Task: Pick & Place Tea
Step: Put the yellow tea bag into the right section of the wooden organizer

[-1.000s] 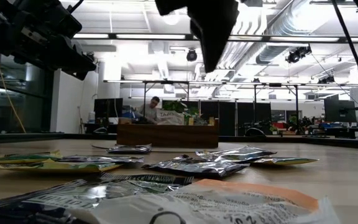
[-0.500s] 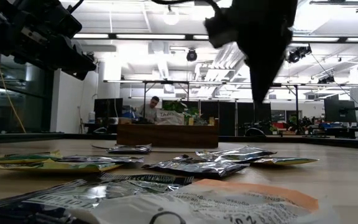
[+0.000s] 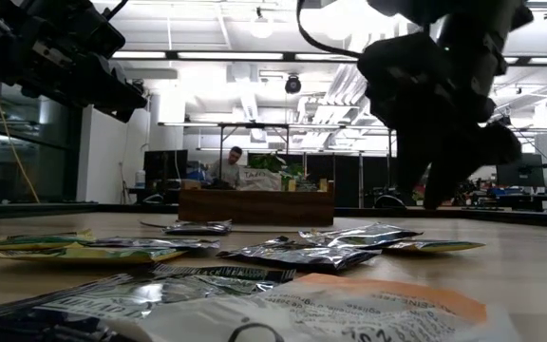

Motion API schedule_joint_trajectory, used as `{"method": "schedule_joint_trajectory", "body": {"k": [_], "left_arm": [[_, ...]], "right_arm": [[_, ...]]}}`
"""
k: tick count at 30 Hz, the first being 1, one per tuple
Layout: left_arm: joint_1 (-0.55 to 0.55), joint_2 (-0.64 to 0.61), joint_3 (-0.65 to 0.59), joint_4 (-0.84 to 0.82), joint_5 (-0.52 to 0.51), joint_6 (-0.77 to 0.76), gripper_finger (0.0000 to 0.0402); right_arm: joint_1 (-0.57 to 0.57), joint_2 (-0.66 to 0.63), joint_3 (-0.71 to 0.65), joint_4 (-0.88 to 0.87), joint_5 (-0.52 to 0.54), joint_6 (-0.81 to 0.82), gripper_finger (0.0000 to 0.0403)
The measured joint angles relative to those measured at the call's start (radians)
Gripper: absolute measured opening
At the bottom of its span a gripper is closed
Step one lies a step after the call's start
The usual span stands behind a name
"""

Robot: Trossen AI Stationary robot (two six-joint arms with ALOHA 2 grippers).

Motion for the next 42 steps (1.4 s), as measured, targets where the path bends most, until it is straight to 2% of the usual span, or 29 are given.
{"method": "schedule_joint_trajectory", "body": {"k": [9, 19, 42], "left_arm": [[0.0, 0.0, 0.0, 0.0, 0.0, 0.0, 0.0], [0.0, 0.0, 0.0, 0.0, 0.0, 0.0, 0.0], [0.0, 0.0, 0.0, 0.0, 0.0, 0.0, 0.0]], "right_arm": [[0.05, -0.017, -0.069, 0.129, -0.008, 0.09, 0.0202], [0.047, -0.017, -0.157, 0.267, -0.01, 0.099, 0.0205], [0.034, 0.031, -0.161, 0.339, -0.032, 0.097, 0.0207]]}}
